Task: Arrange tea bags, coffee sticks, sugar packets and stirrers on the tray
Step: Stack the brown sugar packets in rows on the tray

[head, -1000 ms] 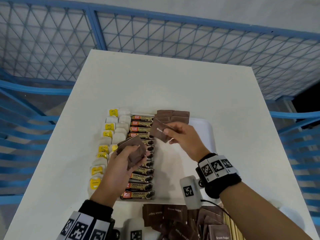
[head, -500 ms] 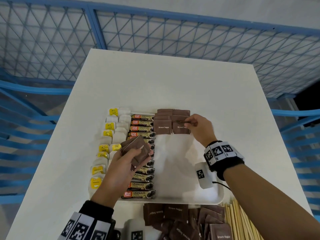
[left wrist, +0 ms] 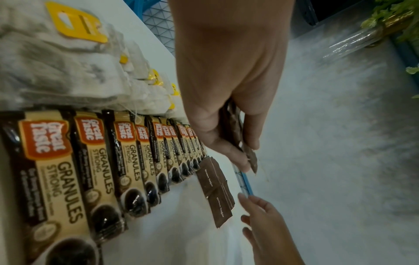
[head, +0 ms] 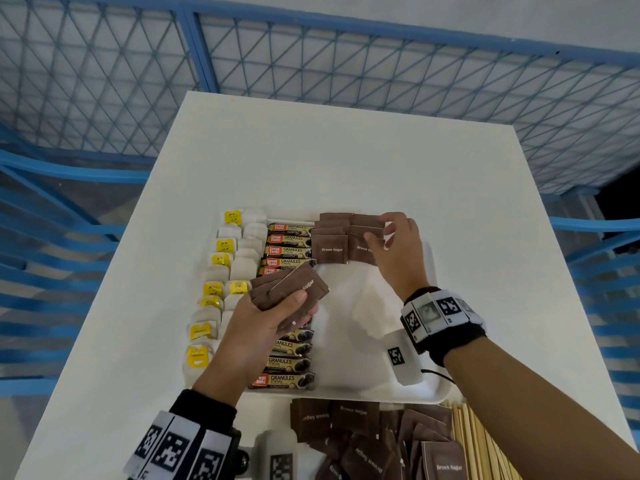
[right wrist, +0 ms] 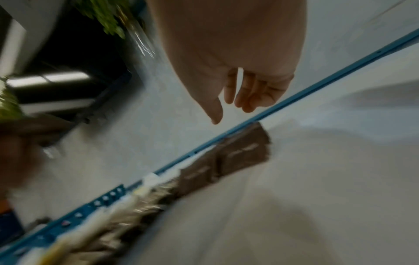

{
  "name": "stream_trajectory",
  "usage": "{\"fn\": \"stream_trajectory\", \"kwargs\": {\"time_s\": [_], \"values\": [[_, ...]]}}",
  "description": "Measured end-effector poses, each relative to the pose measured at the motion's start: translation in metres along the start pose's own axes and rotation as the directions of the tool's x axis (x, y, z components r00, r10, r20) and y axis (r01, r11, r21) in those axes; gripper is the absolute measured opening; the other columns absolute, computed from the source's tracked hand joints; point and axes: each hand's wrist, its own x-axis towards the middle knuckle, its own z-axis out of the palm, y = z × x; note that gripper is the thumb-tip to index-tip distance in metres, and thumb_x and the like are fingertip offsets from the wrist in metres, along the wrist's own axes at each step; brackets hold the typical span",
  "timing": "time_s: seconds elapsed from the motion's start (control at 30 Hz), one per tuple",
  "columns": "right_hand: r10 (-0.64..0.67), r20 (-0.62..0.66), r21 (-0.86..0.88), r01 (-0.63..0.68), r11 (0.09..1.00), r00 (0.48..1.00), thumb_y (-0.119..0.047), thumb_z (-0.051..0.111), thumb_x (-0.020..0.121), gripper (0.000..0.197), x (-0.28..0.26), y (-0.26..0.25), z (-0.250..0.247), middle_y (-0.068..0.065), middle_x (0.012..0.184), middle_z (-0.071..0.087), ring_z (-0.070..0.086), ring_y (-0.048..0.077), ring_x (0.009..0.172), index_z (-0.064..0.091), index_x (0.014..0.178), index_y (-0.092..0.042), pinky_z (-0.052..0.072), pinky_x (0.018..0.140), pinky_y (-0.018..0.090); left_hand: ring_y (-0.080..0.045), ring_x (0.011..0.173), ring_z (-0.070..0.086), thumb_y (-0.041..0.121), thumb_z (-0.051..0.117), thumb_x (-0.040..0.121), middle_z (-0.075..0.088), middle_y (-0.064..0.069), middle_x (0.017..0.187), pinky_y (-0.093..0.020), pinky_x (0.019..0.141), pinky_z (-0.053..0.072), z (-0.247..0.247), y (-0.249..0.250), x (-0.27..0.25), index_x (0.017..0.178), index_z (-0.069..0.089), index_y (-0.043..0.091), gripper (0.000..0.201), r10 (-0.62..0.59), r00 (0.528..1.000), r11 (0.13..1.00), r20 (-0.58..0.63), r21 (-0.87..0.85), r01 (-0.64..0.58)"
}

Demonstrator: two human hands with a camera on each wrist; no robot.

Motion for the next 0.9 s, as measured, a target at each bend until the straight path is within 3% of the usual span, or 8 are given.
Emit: {"fn": "stream_trajectory", "kwargs": {"time_s": [0.1,0.2,0.23,0.3,0.47,0.57,0.77,0.9], "values": [[-0.07,0.219,0.126,0.042,0.991,0.973,-0.027,0.056,0.092,0.017,-0.021,-0.024,-0.003,-0.002,0.082,0.061,0.052,-0.002,0.064,0.063,0.095,-0.012,0.04,0.062,0.008,-0.021,0.071,0.071,0.001,0.062,0.081,0.074,-0.008,0.08,-0.023,0.062,0.057,0.002,0.0,-0.001,0.083,0.074,0.022,0.024,0.015,1.0,1.0,-0.008,0.024,-0.015],[-0.121,0.599,0.295,-0.078,0.952,0.791,-0.032,0.051,0.093,0.028,-0.043,-0.043,-0.008,-0.005,0.069,0.06,0.051,0.005,0.057,0.067,0.093,-0.01,0.04,0.054,0.015,-0.019,0.068,0.071,0.005,0.065,0.077,0.074,-0.006,0.078,-0.021,0.059,0.056,0.003,0.0,-0.002,0.089,0.07,0.021,0.021,0.028,1.0,0.999,-0.011,0.029,-0.027],[-0.15,0.658,0.326,-0.1,0.94,0.738,-0.03,0.054,0.092,0.025,-0.048,-0.046,-0.009,-0.003,0.066,0.058,0.05,0.01,0.056,0.067,0.092,-0.008,0.039,0.052,0.016,-0.02,0.069,0.071,0.009,0.067,0.074,0.074,-0.006,0.078,-0.022,0.06,0.056,0.003,0.001,-0.003,0.09,0.07,0.021,0.021,0.032,0.999,0.999,-0.01,0.032,-0.032],[-0.173,0.69,0.365,-0.132,0.922,0.703,-0.021,0.06,0.089,0.021,-0.053,-0.046,-0.007,0.001,0.063,0.058,0.048,0.012,0.053,0.064,0.091,0.0,0.039,0.051,0.017,-0.02,0.071,0.071,0.011,0.067,0.072,0.075,-0.006,0.081,-0.021,0.061,0.057,0.003,0.001,-0.003,0.092,0.069,0.02,0.022,0.029,0.999,0.999,-0.021,0.029,-0.029],[-0.082,0.655,0.431,-0.283,0.857,0.751,-0.006,0.058,0.089,0.016,-0.05,-0.035,-0.003,0.005,0.077,0.062,0.058,0.01,0.064,0.063,0.1,0.004,0.052,0.064,0.018,-0.018,0.068,0.071,0.001,0.059,0.086,0.074,-0.006,0.077,-0.021,0.058,0.057,-0.002,-0.001,0.0,0.095,0.065,0.011,0.015,-0.022,0.992,0.999,-0.125,-0.048,0.016],[0.007,0.617,0.432,-0.346,0.833,0.787,-0.001,0.055,0.09,0.013,-0.041,-0.025,-0.002,0.008,0.085,0.062,0.062,0.014,0.071,0.062,0.101,-0.001,0.056,0.072,0.02,-0.024,0.071,0.07,0.001,0.053,0.09,0.072,-0.01,0.076,-0.028,0.065,0.059,-0.006,0.0,0.001,0.09,0.064,0.009,0.014,-0.086,0.981,0.989,-0.172,-0.132,0.064],[0.15,0.393,0.209,-0.247,0.946,0.907,-0.009,0.068,0.083,0.012,-0.017,-0.004,0.018,0.002,0.081,0.065,0.062,0.015,0.076,0.058,0.084,-0.015,0.045,0.067,0.016,-0.025,0.075,0.072,0.0,0.049,0.091,0.073,-0.012,0.081,-0.031,0.073,0.057,-0.007,0.002,0.001,0.096,0.062,0.01,0.017,-0.116,0.979,0.981,-0.165,-0.175,0.087],[0.181,0.323,0.135,-0.235,0.963,0.929,-0.011,0.07,0.081,0.014,-0.01,0.0,0.027,0.008,0.084,0.066,0.061,0.014,0.08,0.057,0.085,-0.015,0.04,0.059,0.006,-0.027,0.078,0.072,-0.002,0.047,0.091,0.074,-0.012,0.083,-0.03,0.069,0.06,-0.009,0.002,0.001,0.1,0.061,0.011,0.021,-0.124,0.981,0.978,-0.15,-0.188,0.095]]}}
